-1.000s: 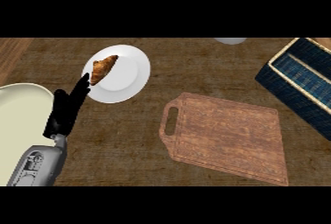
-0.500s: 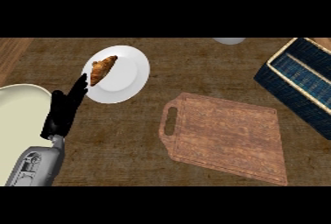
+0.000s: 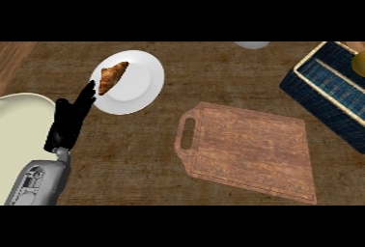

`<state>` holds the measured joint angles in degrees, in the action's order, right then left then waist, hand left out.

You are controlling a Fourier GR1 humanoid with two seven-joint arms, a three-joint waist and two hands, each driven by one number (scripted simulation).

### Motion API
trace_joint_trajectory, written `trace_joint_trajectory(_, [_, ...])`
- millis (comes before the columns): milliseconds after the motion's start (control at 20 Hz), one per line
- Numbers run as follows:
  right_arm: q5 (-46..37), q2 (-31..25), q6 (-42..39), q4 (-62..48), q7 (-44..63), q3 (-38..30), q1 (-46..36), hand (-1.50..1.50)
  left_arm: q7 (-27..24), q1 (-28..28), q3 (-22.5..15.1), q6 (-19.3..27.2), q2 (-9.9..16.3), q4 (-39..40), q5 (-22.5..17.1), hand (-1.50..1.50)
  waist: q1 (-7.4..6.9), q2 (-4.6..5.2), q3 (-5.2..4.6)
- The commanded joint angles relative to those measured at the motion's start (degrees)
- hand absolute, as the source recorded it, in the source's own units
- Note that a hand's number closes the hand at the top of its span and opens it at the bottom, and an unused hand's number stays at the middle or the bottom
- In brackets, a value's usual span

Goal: Pick the lemon from the cutting board and place it in the basket

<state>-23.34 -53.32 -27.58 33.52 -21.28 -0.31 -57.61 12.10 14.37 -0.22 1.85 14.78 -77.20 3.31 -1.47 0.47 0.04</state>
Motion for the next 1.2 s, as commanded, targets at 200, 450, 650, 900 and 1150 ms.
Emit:
trace_joint_trajectory(200, [3.41,3.56,5.84,-8.70,-2.42,-7.48,-4.14,-1.50,0.53,0.24,0.85,-1.95,0.48,0.28,-0.80,0.00,-0.13,0.11,0.01])
trace_joint_trajectory(450, [6.50,-1.70,7.66,-11.75,-0.98,-13.10,-5.61,-1.50,1.95,-1.06,0.92,-1.34,0.11,-2.81,-0.80,0.00,0.01,-0.15,0.02])
trace_joint_trajectory(650, [8.03,-7.29,6.77,-18.35,0.50,-16.63,-5.68,-1.50,-1.46,-3.30,-0.10,-0.88,-1.13,-2.28,0.19,0.00,-0.80,0.32,0.09])
trace_joint_trajectory(900, [9.63,-12.37,4.33,-23.47,0.05,-19.47,-4.23,-1.50,1.42,0.62,-0.22,-0.45,-1.49,-1.86,0.56,0.00,-1.07,0.90,0.24])
trace_joint_trajectory(1150, [10.75,-17.67,-0.76,-26.27,-4.01,-21.16,0.31,-1.50,1.86,1.04,-0.47,-0.10,-1.50,-2.13,1.23,0.00,-0.92,1.10,0.45])
